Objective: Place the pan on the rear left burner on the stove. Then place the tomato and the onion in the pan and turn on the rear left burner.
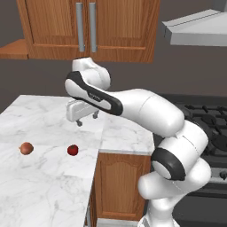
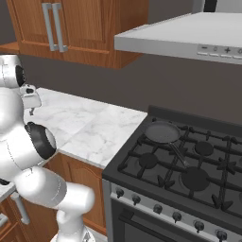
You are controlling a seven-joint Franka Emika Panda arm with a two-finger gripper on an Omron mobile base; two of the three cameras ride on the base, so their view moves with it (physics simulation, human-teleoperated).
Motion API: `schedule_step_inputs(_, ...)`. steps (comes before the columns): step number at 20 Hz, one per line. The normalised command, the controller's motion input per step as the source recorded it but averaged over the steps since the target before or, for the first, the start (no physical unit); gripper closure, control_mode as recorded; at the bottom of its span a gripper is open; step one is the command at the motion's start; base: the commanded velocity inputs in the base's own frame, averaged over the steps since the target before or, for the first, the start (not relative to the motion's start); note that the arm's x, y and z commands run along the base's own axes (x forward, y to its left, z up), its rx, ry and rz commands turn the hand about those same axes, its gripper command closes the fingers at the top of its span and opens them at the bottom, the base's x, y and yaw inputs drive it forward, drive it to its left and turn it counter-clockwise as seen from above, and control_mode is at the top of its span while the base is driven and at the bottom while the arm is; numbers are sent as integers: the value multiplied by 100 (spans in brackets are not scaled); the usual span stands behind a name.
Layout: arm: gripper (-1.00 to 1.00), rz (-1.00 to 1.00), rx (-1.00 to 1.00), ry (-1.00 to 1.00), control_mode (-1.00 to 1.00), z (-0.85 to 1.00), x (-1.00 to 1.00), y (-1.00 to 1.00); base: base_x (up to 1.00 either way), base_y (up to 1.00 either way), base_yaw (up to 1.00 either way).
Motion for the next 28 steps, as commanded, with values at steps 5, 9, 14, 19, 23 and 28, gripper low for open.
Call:
schedule_step_inputs(5,-100,0,8,-24,-100,0,-6,23,0,0,0)
schedule_step_inputs(9,-100,-3,10,-29,-100,0,-11,28,0,0,0)
schedule_step_inputs(14,-100,-1,14,-1,-100,0,0,25,0,0,0)
schedule_step_inputs(19,-100,0,12,0,-100,0,0,27,0,0,0)
schedule_step_inputs(23,-100,-1,7,0,-100,0,0,31,0,0,0)
schedule_step_inputs(28,-100,-4,0,0,-100,-7,0,37,0,0,0)
